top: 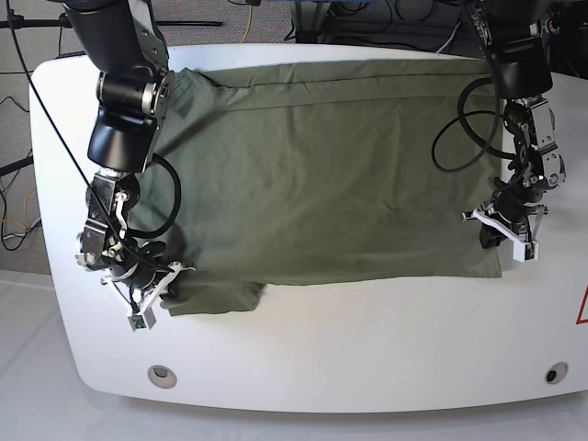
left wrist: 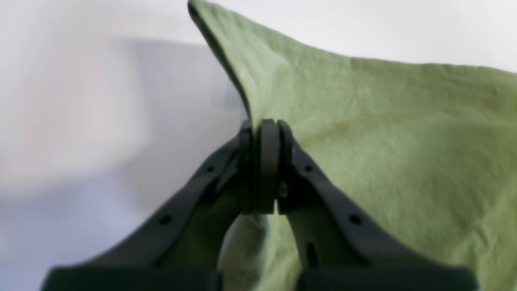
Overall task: Fold the T-shirt properly
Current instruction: 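Fold the hem over the shirt body toward the collar strip with both grippers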
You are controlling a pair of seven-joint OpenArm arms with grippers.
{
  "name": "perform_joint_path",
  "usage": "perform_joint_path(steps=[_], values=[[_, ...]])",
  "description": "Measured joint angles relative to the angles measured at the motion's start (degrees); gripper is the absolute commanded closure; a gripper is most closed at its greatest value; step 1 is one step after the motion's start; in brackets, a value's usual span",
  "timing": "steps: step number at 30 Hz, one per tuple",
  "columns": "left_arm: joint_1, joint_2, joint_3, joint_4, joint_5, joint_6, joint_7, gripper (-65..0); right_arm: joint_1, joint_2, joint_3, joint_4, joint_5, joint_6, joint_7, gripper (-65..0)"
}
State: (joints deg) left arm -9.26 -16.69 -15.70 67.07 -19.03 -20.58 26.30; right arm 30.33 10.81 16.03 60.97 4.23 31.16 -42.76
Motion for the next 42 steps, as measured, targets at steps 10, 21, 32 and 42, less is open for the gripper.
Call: perform_joint_path(steps=[10, 21, 32, 42], values=[[3.91, -0.22, 0.13, 5.86, -0.57, -0.24, 1.40, 0.0, -6.82, -0.35, 0.11, 13.60, -0.92, 0.79, -5.77, 0.0], [4.83, -1.11, -0.15, 8.09, -0.48, -0.31, 3.13, 0.0, -10.67, -0.70, 0.09, 23.19, -1.05, 1.22, -10.01, 0.0], [4.94, -1.55, -0.04, 9.25, -0.94, -0.26, 4.15, 0.0, -13.97, -0.94, 0.59, 29.40, -1.36, 1.20, -11.41, 0.0], [7.37, -2.64, -0.81, 13.31, -1.05, -0.46, 4.13, 0.0, -17.86, -0.94, 0.02, 35.47, -1.25, 1.31, -13.42, 0.0]])
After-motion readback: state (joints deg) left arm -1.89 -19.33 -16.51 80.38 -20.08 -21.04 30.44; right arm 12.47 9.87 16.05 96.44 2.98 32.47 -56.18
